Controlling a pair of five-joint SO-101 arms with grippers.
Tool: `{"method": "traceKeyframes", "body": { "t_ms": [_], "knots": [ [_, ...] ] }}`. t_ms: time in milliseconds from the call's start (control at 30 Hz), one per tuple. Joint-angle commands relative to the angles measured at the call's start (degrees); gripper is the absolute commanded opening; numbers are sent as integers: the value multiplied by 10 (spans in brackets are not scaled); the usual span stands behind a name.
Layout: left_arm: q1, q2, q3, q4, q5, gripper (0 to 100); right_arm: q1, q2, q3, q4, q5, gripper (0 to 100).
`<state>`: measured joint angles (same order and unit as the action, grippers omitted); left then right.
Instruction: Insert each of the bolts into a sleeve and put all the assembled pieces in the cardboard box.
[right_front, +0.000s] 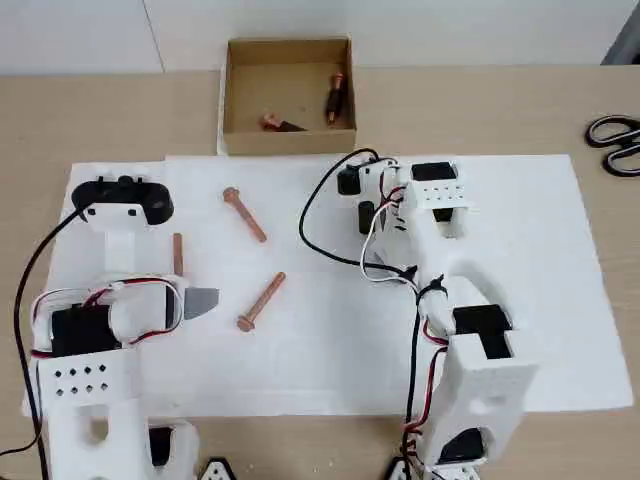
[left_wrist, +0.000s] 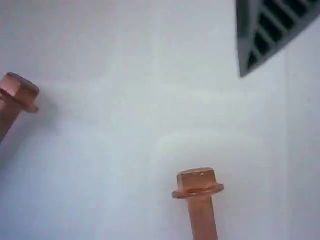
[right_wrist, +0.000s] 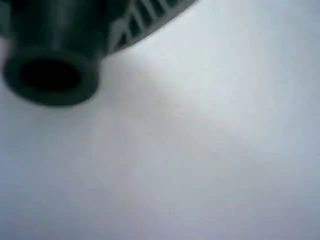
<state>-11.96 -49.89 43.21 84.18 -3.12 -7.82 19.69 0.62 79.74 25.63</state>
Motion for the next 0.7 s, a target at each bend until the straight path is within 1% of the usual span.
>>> {"method": "traceKeyframes", "body": {
  "t_ms": [0, 67, 167, 267, 333, 433, 567, 667],
  "knots": [
    [-4, -7, -3, -15, 2, 339, 33, -71, -56, 51, -4, 3],
    [-4, -7, -5, -15, 4, 339, 44, -100, -84, 87, -4, 3],
    [-3, -2, -22, -7, 33, 339, 52, -141, -116, 141, -4, 3],
    [0, 5, -43, -1, 36, 339, 56, -182, -118, 161, -4, 3],
    [-2, 39, -69, 0, 35, 339, 65, -206, -110, 163, -17, 3],
    [-2, 135, -138, 9, 35, 339, 74, -242, -74, 163, -30, 3],
    [2, 303, -273, 48, 39, 339, 77, -292, -4, 160, -30, 3],
    [4, 411, -372, 59, 46, 339, 75, -324, 35, 158, -30, 3]
  ]
}}
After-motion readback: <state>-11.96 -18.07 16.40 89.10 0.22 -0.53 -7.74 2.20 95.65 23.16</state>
